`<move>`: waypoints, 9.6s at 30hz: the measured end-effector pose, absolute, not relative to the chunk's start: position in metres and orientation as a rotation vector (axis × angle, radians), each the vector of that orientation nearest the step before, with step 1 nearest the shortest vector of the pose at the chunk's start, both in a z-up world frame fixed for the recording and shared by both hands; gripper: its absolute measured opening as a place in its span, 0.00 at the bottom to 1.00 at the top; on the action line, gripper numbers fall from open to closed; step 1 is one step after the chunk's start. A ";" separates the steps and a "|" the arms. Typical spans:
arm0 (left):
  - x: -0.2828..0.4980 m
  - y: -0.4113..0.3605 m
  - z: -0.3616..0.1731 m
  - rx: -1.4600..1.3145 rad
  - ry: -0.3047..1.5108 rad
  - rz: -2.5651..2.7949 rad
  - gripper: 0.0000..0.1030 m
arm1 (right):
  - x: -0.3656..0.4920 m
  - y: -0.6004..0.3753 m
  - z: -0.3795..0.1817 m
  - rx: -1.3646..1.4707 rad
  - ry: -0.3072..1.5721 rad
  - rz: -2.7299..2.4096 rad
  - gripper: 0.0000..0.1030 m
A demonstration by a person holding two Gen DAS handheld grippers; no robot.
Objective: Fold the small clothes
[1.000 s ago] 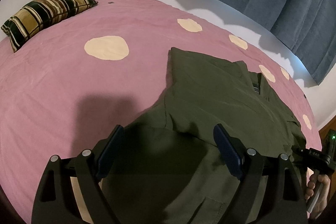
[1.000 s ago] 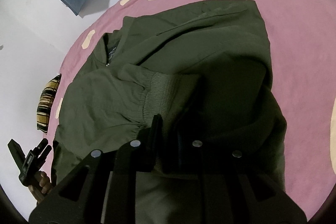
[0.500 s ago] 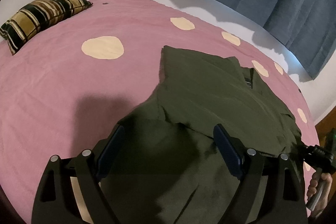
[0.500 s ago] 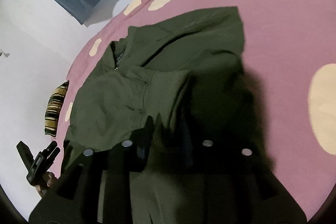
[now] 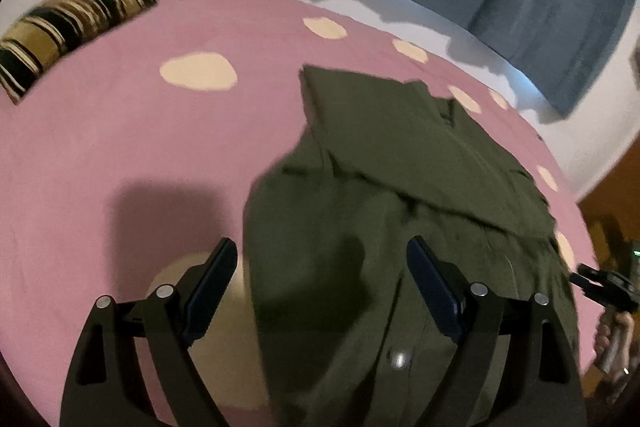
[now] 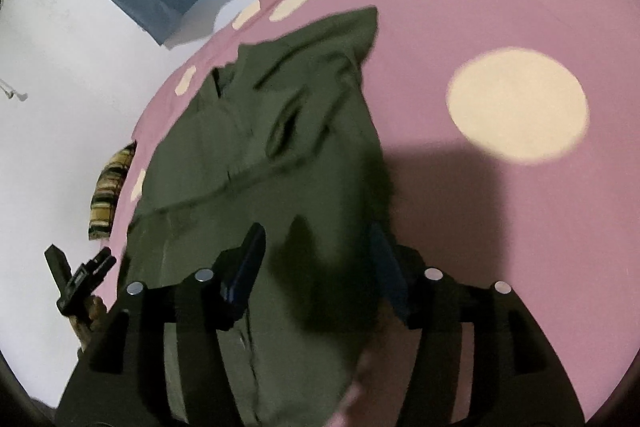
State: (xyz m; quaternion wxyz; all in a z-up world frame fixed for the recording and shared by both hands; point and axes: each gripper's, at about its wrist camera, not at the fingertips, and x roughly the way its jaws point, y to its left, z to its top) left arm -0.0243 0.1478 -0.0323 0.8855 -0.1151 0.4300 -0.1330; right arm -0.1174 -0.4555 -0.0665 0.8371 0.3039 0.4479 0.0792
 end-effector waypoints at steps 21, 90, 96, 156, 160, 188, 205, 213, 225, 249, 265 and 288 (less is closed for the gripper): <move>-0.096 0.193 -0.065 -0.527 1.071 -0.712 0.83 | -0.201 -0.451 -0.082 0.728 0.988 0.317 0.69; -0.096 0.170 -0.051 -0.733 1.069 -0.891 0.12 | -0.204 -0.414 -0.080 0.973 0.907 0.819 0.13; -0.065 0.161 -0.017 -0.835 0.958 -0.958 0.12 | -0.180 -0.434 -0.054 1.047 0.757 0.840 0.13; 0.132 0.089 -0.010 -0.228 0.928 -0.711 0.72 | 0.037 -0.462 -0.046 0.568 0.830 0.429 0.70; 0.135 0.074 -0.011 -0.022 0.845 -0.670 0.72 | 0.047 -0.453 -0.044 0.462 0.846 0.465 0.70; 0.140 0.017 -0.029 0.501 0.714 -0.609 0.09 | 0.060 -0.401 -0.037 0.108 0.841 0.491 0.11; 0.161 0.011 0.031 0.369 0.597 -0.458 0.08 | 0.063 -0.425 0.027 0.287 0.643 0.349 0.09; 0.225 -0.013 0.029 0.363 0.677 -0.346 0.08 | 0.123 -0.431 0.032 0.304 0.665 0.286 0.09; 0.271 -0.018 -0.041 0.361 0.838 -0.254 0.08 | 0.180 -0.442 -0.052 0.399 0.853 0.234 0.09; 0.289 -0.021 -0.072 0.338 0.868 -0.224 0.08 | 0.198 -0.460 -0.094 0.563 0.926 0.241 0.09; 0.305 0.013 -0.063 0.097 1.001 -0.219 0.47 | 0.190 -0.478 -0.090 0.737 0.909 0.226 0.28; 0.078 0.155 -0.061 -0.415 0.982 -0.236 0.77 | -0.039 -0.512 -0.099 0.883 0.853 0.079 0.69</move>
